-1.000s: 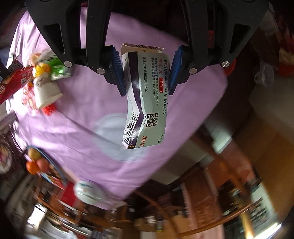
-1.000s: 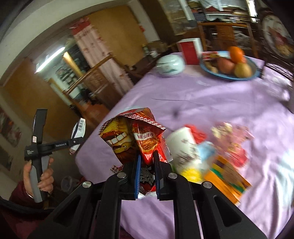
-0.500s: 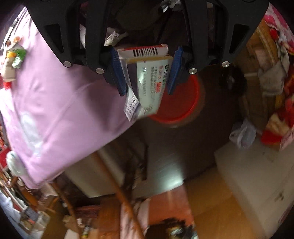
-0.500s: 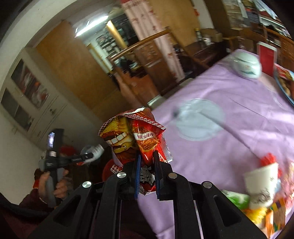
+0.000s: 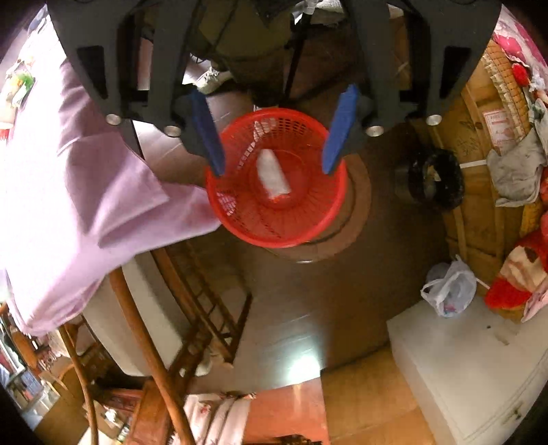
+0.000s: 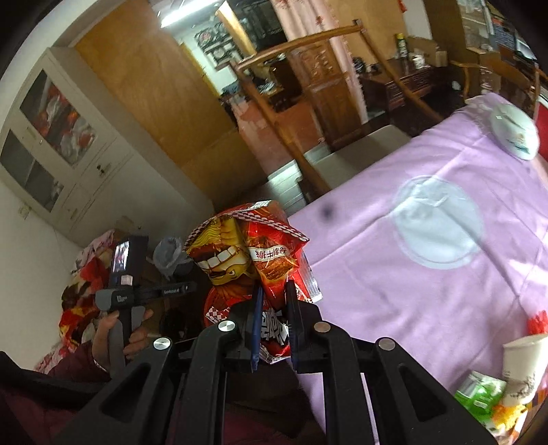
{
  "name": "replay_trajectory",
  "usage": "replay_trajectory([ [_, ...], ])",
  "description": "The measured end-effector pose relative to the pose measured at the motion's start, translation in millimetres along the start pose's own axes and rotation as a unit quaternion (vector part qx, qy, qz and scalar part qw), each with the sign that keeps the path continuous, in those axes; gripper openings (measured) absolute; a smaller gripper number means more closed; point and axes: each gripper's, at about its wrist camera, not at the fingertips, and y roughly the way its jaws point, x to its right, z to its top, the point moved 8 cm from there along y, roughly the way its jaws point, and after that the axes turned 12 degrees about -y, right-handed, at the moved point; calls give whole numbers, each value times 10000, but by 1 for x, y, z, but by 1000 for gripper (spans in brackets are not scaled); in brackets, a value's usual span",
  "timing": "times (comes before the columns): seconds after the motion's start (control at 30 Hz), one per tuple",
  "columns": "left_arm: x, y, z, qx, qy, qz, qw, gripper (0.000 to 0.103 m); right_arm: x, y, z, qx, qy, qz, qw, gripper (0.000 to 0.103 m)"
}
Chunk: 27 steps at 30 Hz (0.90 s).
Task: Collect trash
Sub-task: 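Open the left tool and right tool to drop both items into the wastebasket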
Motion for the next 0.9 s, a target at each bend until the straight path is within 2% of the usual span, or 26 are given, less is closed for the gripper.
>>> replay_trajectory([
  [0.2,-32,-13,6,50,-357,-44,9993,72,-44,59,10,-532,-519,364,9966,13],
  [0.43,-69,-38,-2,255,-573,142,9979,78,-100,155,11,-1343,-1084,830,9815,17],
  [0.47,-73,-41,-3,277,-609,154,9976,79,-105,164,11,-1418,-1135,843,9798,23],
  [0.5,-79,-44,-4,313,-663,177,9971,79,-111,173,10,-1510,-1172,874,9777,37],
  [0.53,-83,-47,-4,346,-703,204,9967,80,-116,179,11,-1533,-1168,932,9768,43],
  [0.7,-97,-52,-2,413,-922,231,9946,81,-126,170,22,-1317,-1227,1002,9785,45],
  [0.9,-76,-51,4,399,-732,76,9965,81,-96,144,36,-1030,-902,783,9875,45],
])
